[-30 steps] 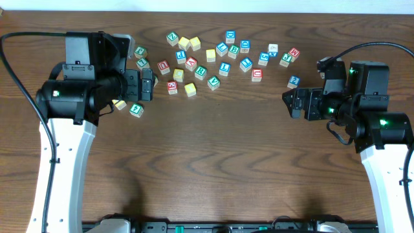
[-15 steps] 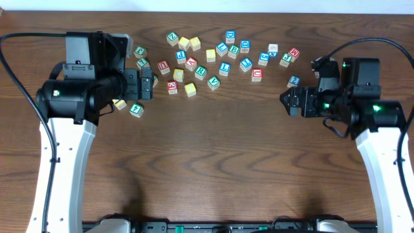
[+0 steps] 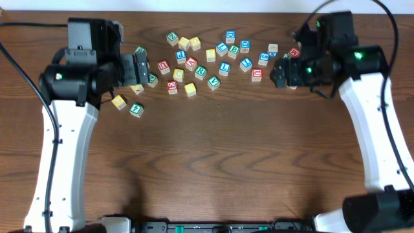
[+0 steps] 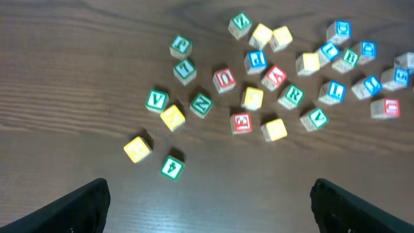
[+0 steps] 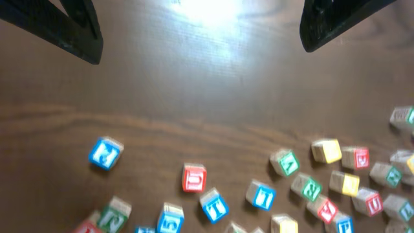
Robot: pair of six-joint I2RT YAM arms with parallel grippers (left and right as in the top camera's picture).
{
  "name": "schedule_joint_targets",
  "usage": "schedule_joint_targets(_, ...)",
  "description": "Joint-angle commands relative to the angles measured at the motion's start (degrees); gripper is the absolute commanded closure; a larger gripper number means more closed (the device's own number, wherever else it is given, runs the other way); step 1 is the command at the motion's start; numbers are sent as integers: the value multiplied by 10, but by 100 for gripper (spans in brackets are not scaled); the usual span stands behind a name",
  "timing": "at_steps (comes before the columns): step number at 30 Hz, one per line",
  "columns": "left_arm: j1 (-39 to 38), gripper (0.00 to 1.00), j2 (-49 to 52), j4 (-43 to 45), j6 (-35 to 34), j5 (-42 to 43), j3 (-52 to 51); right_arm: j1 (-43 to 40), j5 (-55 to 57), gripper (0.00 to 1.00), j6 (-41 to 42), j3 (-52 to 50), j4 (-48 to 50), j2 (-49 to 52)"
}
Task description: Spell out ROBOT
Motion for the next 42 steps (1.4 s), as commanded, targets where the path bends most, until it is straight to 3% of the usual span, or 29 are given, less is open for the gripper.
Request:
schedule_joint_targets(1,2,2,26,-9,-17,-22,42,18,25,9,29,51,-2,39)
schedule_joint_targets(13,2,2,45,-15,-37,-56,47,57,49,6,72,64,38,102)
schedule_joint_targets(23,2,2,50,-15,-59,-68,45,74,88,22,98,63,69,135)
schedule_joint_targets(31,2,2,62,-15,-65,-68,43,74,115,26,153,63,79,161)
schedule_joint_targets(36,2,2,71,-15,-65,-68,43,75,90,18,151,63,97,170)
schedule_joint_targets(42,2,3,73,-14,-71,-68,43,81,92,18,148,63,108,172)
